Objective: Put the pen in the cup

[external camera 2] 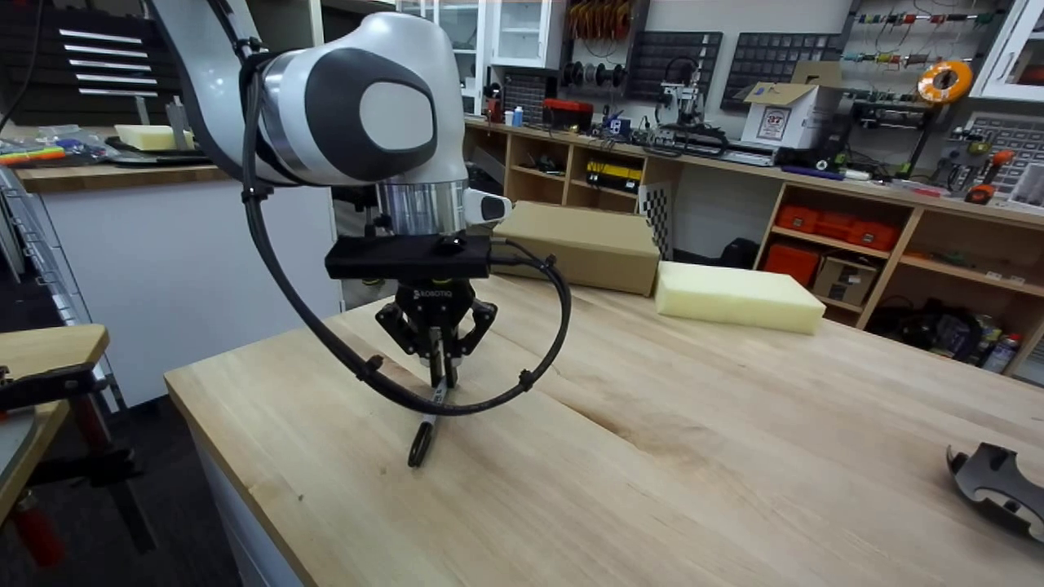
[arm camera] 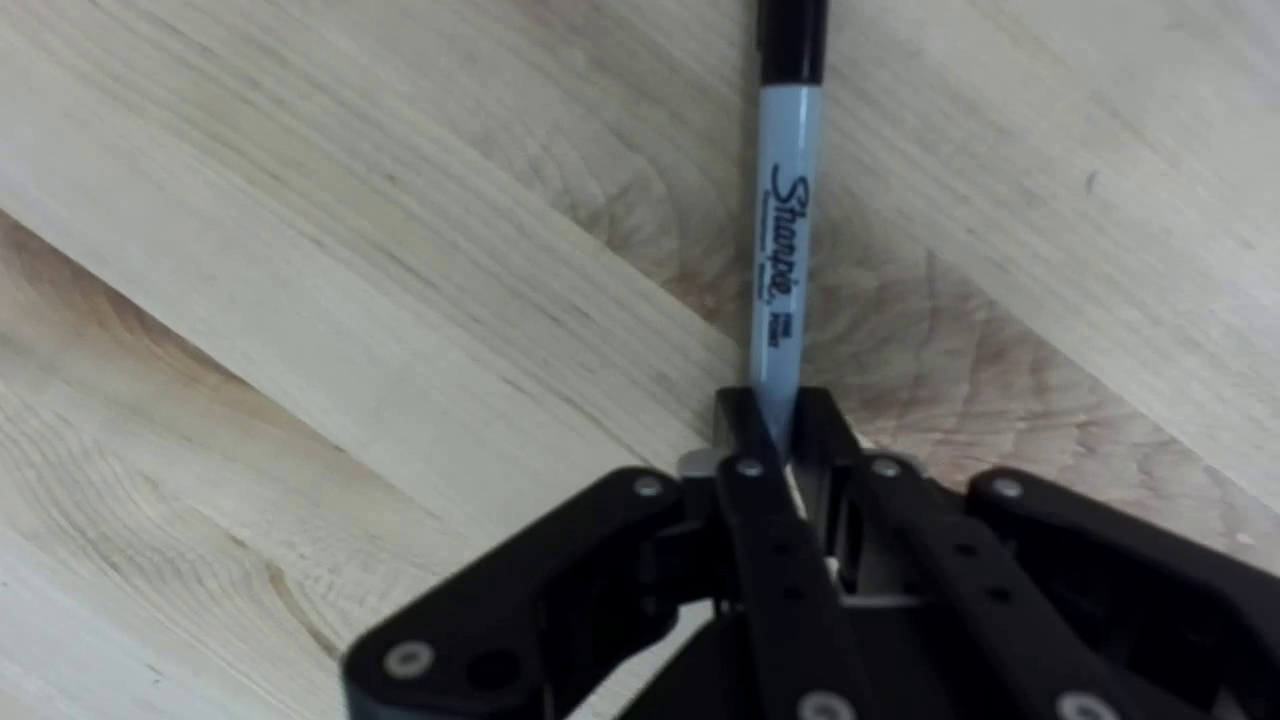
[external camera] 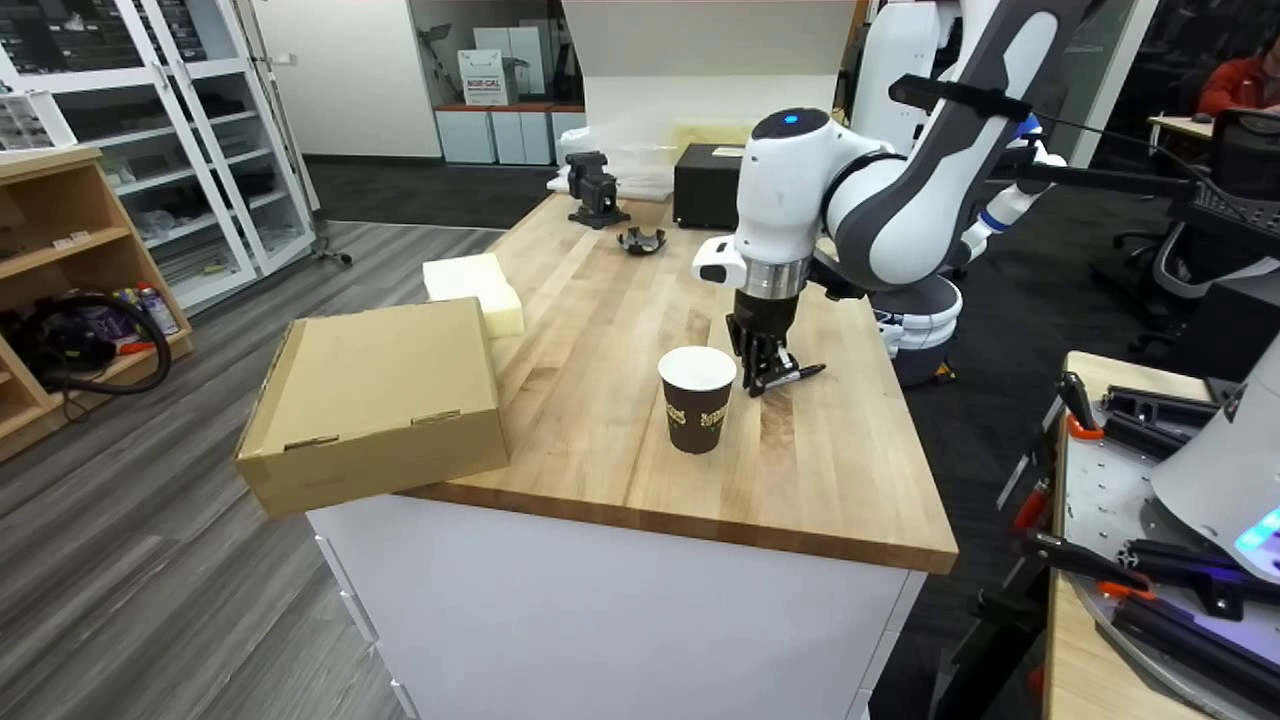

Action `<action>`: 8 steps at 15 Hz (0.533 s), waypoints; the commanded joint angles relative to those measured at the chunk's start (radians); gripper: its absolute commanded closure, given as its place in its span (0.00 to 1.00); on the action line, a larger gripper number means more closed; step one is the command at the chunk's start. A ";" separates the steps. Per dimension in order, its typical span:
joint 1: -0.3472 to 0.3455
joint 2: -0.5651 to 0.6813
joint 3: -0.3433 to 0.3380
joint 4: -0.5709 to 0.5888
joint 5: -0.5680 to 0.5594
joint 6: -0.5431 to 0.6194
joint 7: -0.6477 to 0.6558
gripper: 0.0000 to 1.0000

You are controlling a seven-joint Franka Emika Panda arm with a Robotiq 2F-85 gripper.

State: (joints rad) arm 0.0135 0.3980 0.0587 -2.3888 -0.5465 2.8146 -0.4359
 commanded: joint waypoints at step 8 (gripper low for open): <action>-0.007 -0.192 0.041 0.016 0.170 -0.376 -0.178 0.94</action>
State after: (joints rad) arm 0.0079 0.2753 0.1009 -2.3673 -0.3943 2.5094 -0.5726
